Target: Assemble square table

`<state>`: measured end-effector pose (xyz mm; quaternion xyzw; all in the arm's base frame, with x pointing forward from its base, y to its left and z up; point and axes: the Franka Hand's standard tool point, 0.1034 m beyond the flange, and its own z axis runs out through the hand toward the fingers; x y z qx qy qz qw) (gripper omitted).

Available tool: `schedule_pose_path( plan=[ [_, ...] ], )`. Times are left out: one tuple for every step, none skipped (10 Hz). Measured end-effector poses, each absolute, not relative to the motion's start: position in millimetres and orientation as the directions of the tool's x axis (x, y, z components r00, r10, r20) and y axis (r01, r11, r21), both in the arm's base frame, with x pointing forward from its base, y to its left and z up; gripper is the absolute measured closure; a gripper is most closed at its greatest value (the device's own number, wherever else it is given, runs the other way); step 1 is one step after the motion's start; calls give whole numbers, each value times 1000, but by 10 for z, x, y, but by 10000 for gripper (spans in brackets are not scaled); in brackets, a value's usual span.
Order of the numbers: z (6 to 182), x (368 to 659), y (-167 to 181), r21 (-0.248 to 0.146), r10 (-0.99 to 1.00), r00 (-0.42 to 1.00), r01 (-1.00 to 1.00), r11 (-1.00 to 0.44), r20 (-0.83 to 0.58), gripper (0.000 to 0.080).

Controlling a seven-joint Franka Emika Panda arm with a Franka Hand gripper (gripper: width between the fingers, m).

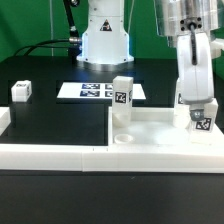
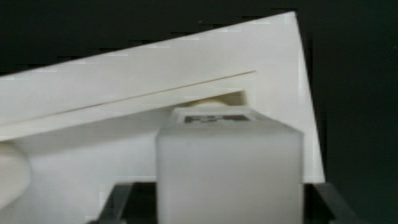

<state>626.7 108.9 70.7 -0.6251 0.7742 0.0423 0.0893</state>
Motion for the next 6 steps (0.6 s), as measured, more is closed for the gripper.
schedule_pose_path(
  plan=[
    [699,6262,1095,-52,-969,-162,-983,174,-184,391],
    [698,6257,1106,-85,-987,48,-996,-35,-152,391],
    [702,6263,1122,-122,-969,208,-974,-193,-132,216],
    [701,6259,1128,-144,-925,363,-927,-347,-108,216],
    [694,6258,1121,-146,-912,396,-913,-380,-102,162],
    [690,6256,1116,-149,-895,435,-896,-419,-95,153]
  ],
)
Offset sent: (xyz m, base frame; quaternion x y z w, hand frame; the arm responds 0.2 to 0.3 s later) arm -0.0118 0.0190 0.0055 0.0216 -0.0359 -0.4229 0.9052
